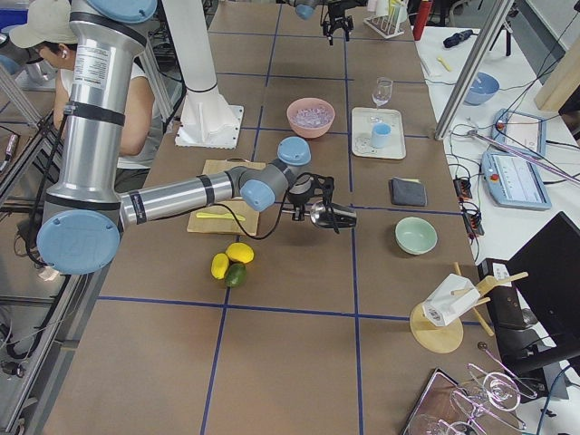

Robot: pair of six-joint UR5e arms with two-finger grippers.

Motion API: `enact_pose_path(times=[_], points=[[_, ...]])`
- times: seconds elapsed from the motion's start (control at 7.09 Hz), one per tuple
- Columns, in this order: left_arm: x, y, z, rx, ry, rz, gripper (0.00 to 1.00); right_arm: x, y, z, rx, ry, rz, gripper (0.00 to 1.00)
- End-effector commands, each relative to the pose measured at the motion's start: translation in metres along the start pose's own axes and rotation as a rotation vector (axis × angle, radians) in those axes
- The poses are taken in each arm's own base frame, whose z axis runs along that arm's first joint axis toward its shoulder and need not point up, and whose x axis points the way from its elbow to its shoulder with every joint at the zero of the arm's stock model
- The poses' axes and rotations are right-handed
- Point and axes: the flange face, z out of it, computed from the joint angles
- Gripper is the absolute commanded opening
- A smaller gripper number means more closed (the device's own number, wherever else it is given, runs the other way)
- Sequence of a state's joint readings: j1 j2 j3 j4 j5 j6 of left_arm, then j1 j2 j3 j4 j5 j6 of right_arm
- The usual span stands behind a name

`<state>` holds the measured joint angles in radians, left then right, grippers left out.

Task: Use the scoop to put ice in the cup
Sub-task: 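Close the right gripper on the scoop handle and lift the scoop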

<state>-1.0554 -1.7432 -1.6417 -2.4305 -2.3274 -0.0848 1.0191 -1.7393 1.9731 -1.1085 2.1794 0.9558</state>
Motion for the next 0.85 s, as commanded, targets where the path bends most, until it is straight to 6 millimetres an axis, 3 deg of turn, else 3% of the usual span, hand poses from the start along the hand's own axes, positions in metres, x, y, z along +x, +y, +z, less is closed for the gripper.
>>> enact_pose_path(times=[0.0, 0.14, 0.42, 0.56, 0.71], points=[[0.005, -0.008, -0.005, 0.015, 0.001, 0.007, 1.0, -0.004, -0.039, -0.062, 0.148, -0.047, -0.056, 0.0], [0.006, -0.008, -0.005, 0.015, 0.001, 0.006, 1.0, -0.008, -0.041, -0.06, 0.142, -0.031, -0.113, 0.0], [0.006, -0.008, -0.005, 0.015, 0.003, 0.004, 1.0, -0.005, -0.063, -0.078, 0.15, 0.014, -0.242, 0.0], [0.006, -0.007, -0.005, 0.015, 0.003, 0.004, 1.0, -0.012, -0.065, -0.073, 0.14, 0.048, -0.404, 0.0], [0.006, -0.007, -0.005, 0.015, 0.005, 0.005, 1.0, -0.014, -0.074, -0.087, 0.167, 0.052, -0.521, 0.0]])
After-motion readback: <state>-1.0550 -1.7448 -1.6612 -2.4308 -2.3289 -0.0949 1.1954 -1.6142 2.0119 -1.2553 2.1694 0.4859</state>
